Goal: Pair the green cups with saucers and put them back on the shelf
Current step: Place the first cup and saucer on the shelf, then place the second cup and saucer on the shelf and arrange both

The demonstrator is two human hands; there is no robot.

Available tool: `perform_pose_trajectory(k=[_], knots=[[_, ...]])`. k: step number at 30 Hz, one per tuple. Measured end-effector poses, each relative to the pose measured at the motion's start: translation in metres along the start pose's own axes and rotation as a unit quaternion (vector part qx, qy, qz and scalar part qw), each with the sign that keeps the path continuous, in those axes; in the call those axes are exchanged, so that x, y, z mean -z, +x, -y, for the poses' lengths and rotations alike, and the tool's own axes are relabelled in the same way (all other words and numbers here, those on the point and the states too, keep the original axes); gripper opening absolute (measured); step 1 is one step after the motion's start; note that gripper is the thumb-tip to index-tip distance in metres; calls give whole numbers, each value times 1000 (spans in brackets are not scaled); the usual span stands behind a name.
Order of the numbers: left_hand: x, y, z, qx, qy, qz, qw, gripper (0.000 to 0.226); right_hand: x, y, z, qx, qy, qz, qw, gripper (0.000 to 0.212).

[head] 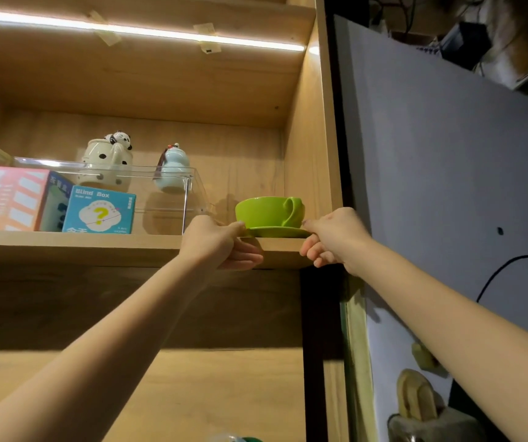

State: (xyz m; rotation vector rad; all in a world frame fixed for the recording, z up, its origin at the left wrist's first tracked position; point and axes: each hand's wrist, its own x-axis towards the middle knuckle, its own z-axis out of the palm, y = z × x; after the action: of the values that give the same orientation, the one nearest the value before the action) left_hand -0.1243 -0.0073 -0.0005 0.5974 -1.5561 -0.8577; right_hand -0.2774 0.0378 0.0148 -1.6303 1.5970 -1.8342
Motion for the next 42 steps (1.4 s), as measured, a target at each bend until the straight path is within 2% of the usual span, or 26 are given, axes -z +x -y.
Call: perform_pose_trajectory(k=[2,4,6,12,17,19,24,31,38,42], knots=[[5,-13,1,-6,22,37,999,29,4,-9,-3,25,13,23,999,34],[11,-30,6,-24,74,93,993,46,7,-24,-8,49,24,50,997,43],[17,-52,9,-38,79,124,988,56,5,-43,-11,71,21,75,994,48],[44,-131,31,-28,81,143,986,30,-11,-120,-36,66,36,132,988,40],[70,-199,69,42,89,140,985,31,-29,-192,-80,-9,66,169,983,31],[81,-232,93,91,83,123,985,25,-40,-224,-102,-57,94,192,975,28],[102,-317,152,204,86,78,972,26,-70,-302,-165,-175,141,236,946,27],[140,-416,238,351,83,-32,932,32,-118,-390,-263,-343,144,264,890,27],[165,-496,317,482,86,-158,858,31,-166,-464,-336,-462,72,286,836,33],[168,-529,346,544,92,-183,813,28,-181,-489,-357,-505,39,295,810,30]])
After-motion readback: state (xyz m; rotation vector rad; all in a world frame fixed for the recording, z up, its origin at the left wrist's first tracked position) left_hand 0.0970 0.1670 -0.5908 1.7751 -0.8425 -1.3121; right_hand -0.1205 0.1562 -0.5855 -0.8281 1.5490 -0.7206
